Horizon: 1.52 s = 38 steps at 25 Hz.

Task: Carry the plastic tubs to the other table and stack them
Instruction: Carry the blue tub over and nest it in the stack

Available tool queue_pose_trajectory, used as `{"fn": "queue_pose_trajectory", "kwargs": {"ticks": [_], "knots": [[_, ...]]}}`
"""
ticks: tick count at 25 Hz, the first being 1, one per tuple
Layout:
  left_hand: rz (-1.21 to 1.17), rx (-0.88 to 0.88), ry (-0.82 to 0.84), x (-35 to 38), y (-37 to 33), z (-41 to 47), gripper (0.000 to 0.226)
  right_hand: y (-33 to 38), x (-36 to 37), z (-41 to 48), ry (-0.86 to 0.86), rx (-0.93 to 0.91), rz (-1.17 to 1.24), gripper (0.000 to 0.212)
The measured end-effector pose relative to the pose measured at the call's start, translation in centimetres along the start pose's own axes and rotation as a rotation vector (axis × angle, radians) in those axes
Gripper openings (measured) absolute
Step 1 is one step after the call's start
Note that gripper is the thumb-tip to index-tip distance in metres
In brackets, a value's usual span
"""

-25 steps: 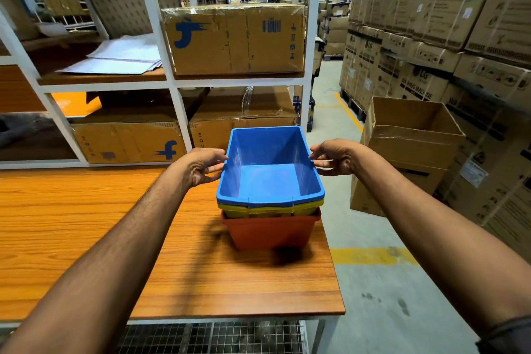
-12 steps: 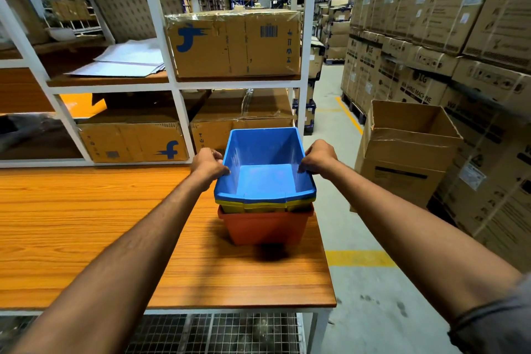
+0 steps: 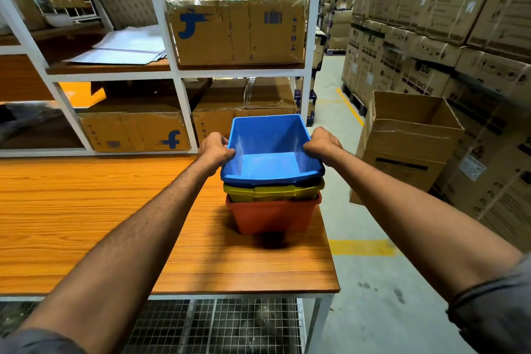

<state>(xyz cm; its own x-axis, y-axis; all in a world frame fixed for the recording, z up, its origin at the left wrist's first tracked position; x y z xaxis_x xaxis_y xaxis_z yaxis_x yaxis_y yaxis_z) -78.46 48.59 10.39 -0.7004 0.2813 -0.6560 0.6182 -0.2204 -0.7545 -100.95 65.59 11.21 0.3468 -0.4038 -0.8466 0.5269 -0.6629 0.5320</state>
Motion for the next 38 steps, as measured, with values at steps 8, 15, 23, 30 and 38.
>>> {"fn": "queue_pose_trajectory", "kwargs": {"ticks": [8, 15, 23, 30, 38], "knots": [[-0.238, 0.041, -0.085, -3.6, -2.5, 0.2, 0.023, 2.6, -4.4, 0.5, -0.098, -0.034, 0.138, 0.021], [-0.582, 0.044, -0.020, -8.0, -7.1, -1.1, 0.017, 6.3, -12.0, 1.1, -0.360, -0.293, 0.446, 0.044], [0.021, 0.969, -0.512, -14.3, -16.3, -6.0, 0.061, 12.5, -16.4, -6.7, -0.532, -0.880, 0.171, 0.044], [0.768, 1.261, -0.563, -14.0, -21.5, -7.5, 0.037, 16.3, -16.2, -11.6, -0.820, -1.251, -0.300, 0.030], [0.476, 0.940, -0.589, -15.3, -18.1, -6.1, 0.032, 13.9, -18.1, -10.8, -1.073, -0.865, -0.190, 0.038]]}}
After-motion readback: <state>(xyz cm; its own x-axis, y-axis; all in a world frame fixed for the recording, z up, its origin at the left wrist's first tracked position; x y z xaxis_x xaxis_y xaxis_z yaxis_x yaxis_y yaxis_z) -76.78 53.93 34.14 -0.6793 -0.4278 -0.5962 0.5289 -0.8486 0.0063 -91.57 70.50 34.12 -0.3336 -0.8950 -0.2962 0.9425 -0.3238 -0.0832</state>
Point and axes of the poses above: each hand's wrist, its own z-axis towards the middle knuckle, its own x-axis out of the palm, y = z × x, the point moved 6 cm from there along z, towards the middle knuckle, and after that the axes turned 2 degrees about -x, right-handed, at the moved point
